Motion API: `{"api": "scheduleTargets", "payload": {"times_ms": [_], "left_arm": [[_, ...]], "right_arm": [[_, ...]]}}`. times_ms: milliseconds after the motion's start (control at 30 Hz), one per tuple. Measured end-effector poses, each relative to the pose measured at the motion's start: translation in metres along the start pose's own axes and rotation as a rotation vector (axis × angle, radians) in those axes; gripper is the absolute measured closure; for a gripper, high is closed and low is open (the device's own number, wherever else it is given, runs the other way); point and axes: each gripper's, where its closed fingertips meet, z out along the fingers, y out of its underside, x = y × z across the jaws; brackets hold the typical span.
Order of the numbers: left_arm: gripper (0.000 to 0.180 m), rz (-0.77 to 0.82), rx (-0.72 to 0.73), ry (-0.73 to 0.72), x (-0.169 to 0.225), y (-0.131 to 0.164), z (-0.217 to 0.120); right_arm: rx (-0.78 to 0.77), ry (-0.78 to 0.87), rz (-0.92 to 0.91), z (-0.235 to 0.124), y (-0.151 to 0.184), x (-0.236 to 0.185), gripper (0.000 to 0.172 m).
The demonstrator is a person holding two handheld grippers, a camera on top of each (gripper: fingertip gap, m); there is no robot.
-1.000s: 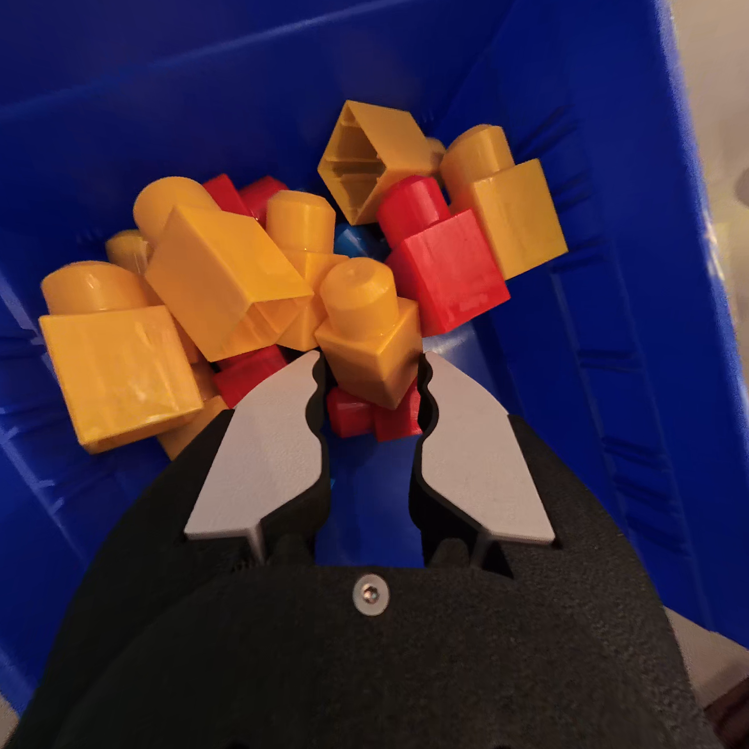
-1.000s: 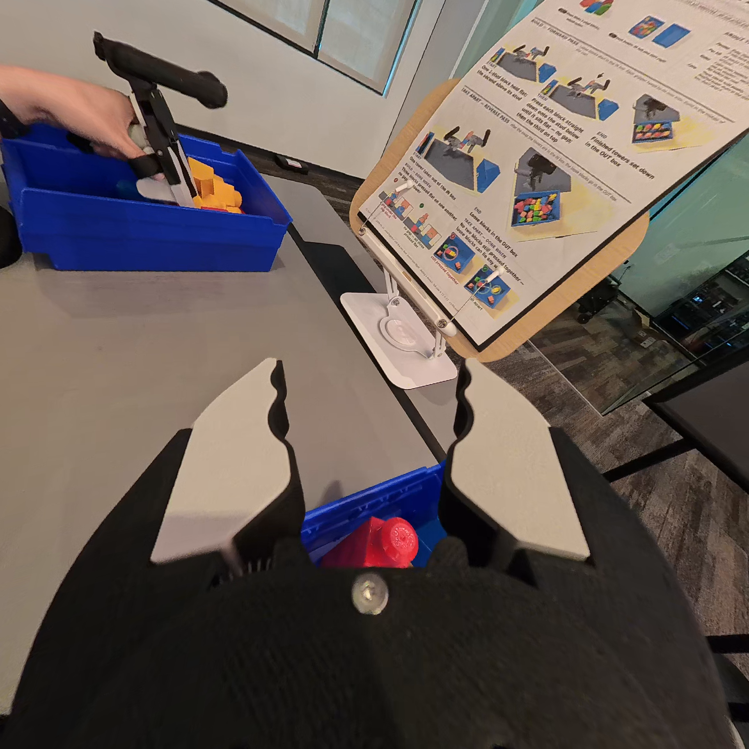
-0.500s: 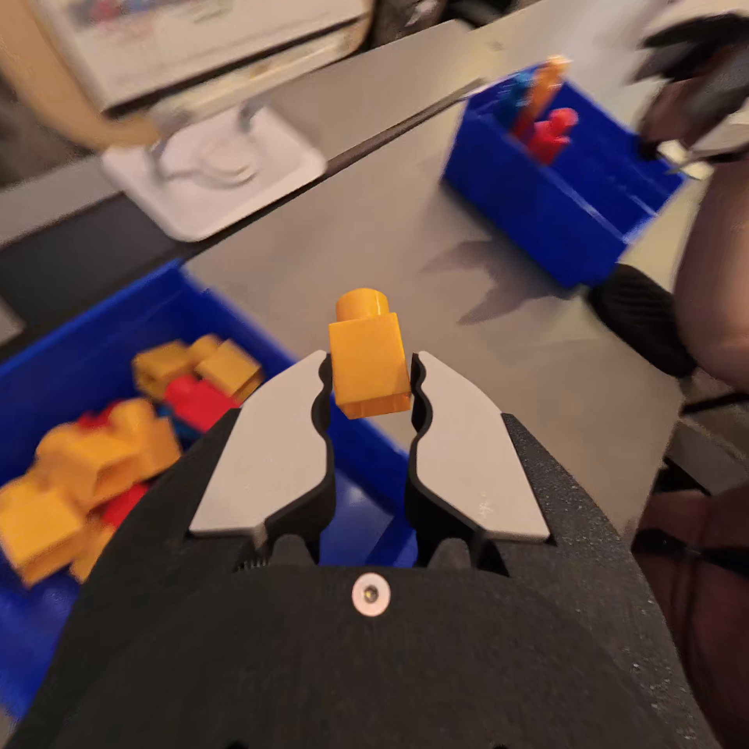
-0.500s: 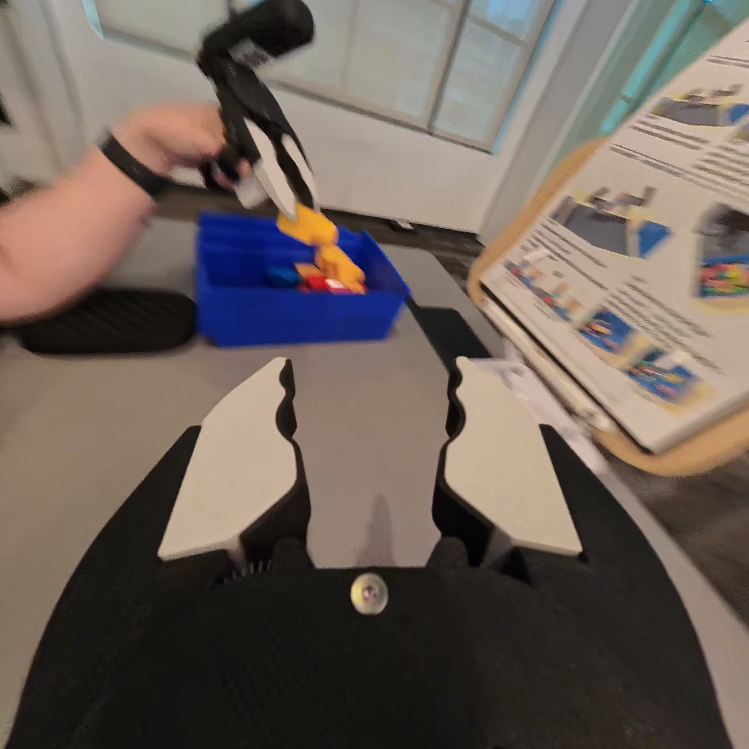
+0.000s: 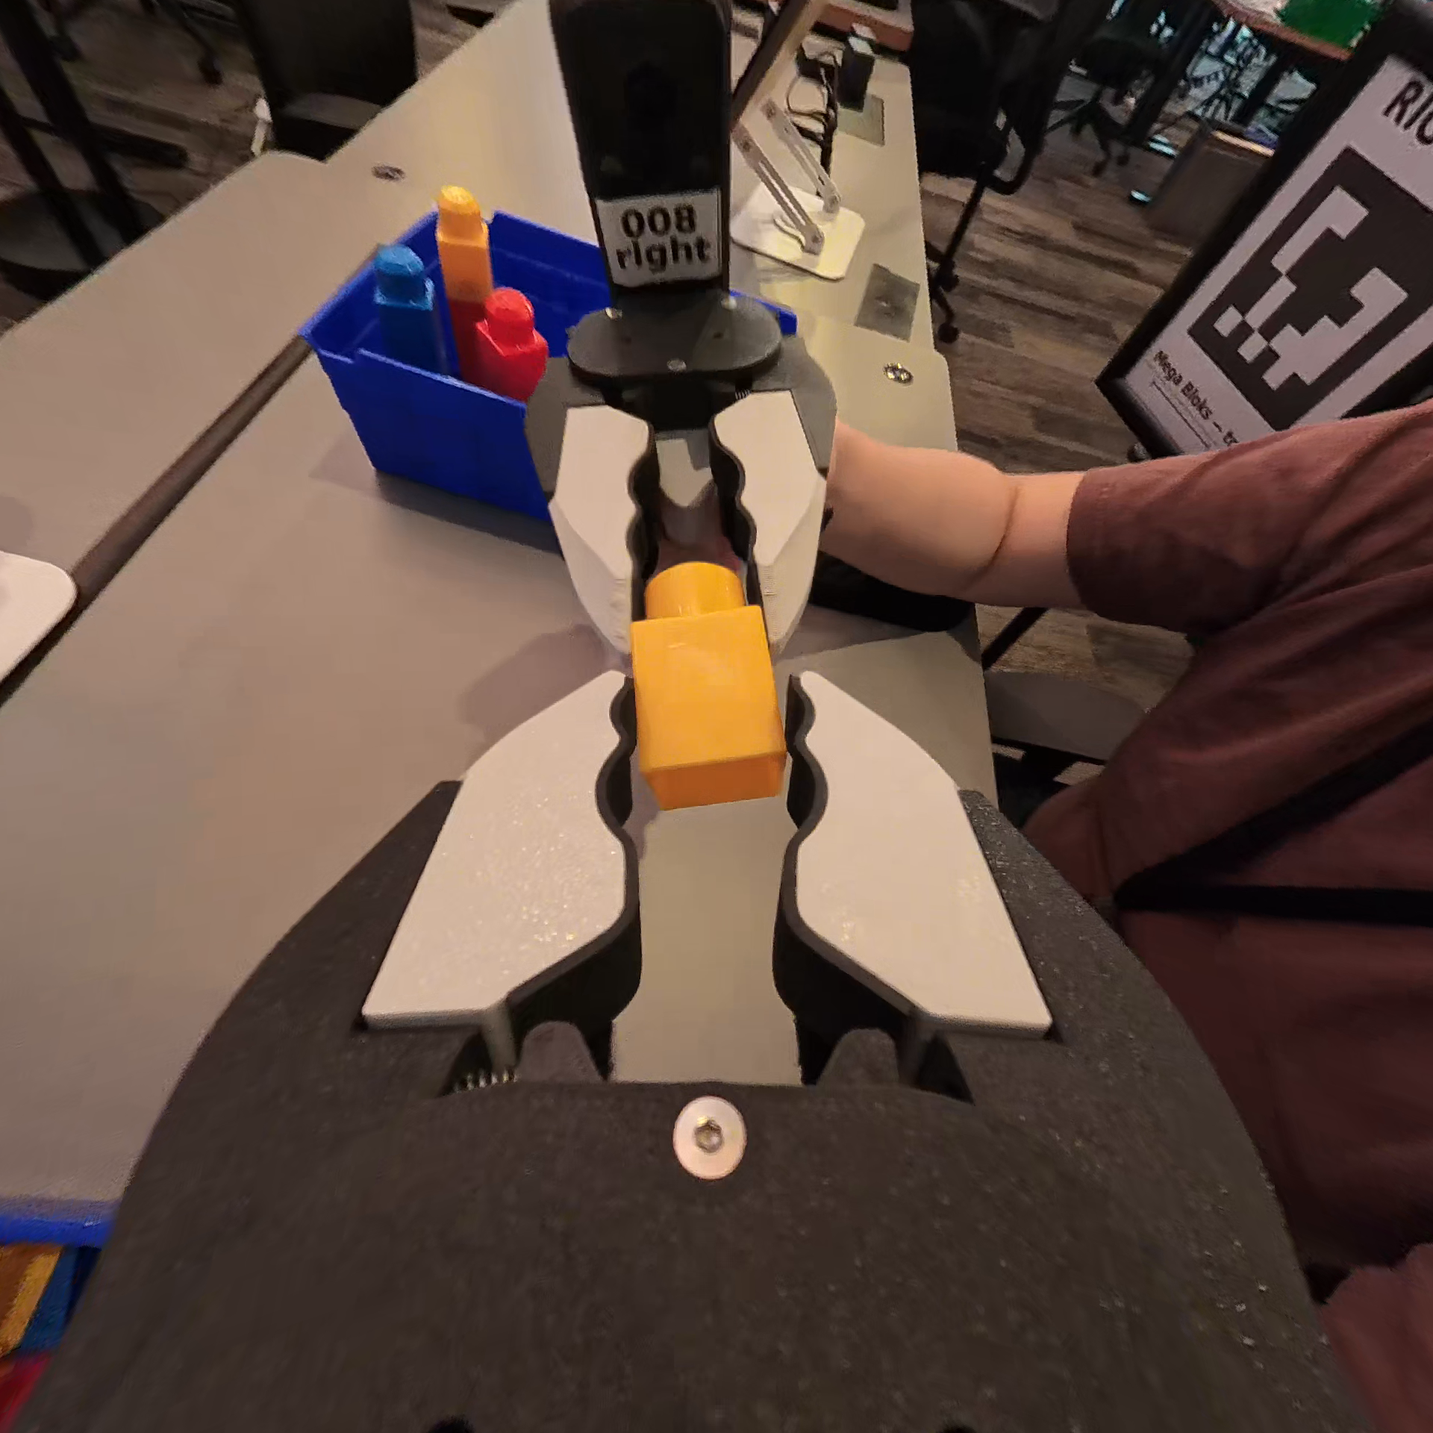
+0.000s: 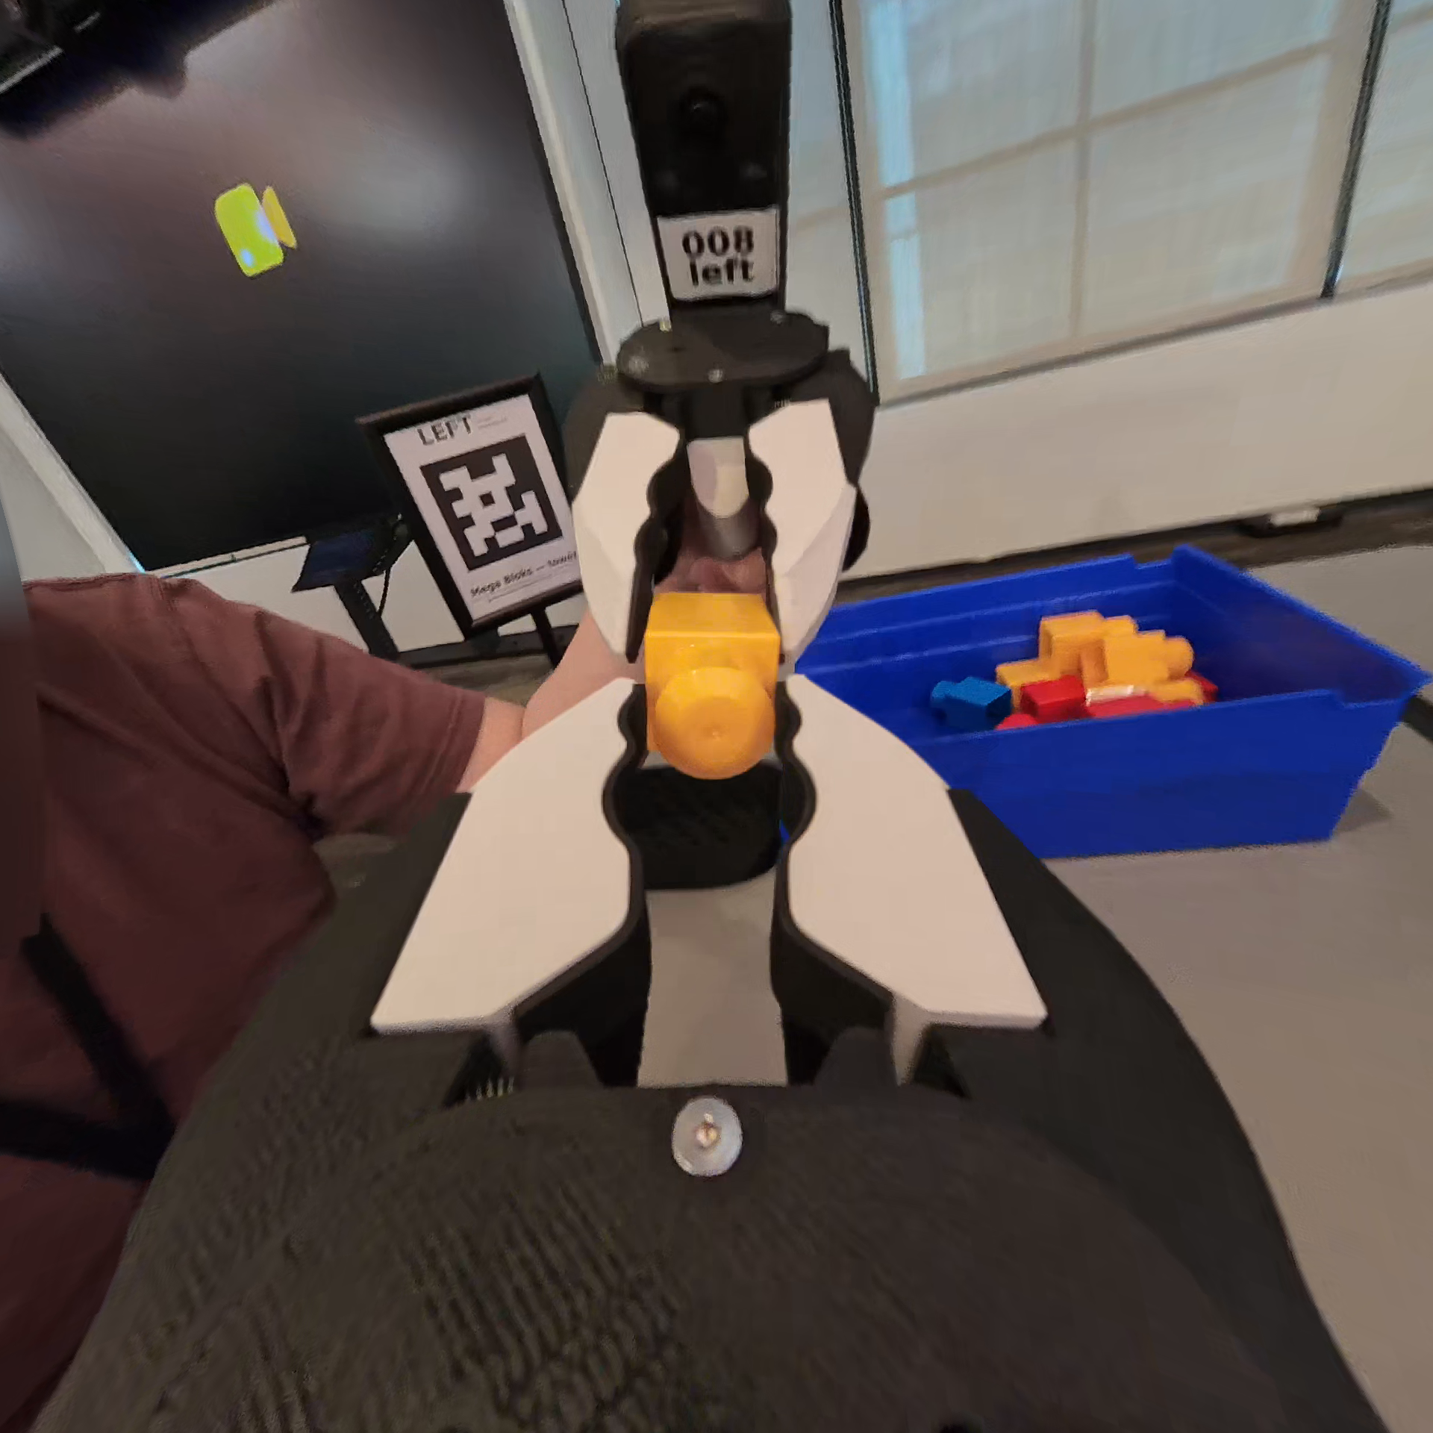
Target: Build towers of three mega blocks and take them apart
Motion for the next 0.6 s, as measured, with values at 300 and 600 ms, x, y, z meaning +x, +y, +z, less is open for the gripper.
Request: {"api": "scheduleTargets", "payload": {"times_ms": [300, 600], "left_arm": [[0.139, -0.217, -0.123, -0.492, -0.099, 0.061, -0.09], [0.134, -0.606, -0.157, -0.806, -0.203, 0.151, -0.127]], "right_arm": [[-0.701, 0.521, -0.073, -0.051, 0.092, 0.076, 0.14], [-1.08, 0.715, 0.114, -0.087, 0.162, 0.101, 0.139]]}}
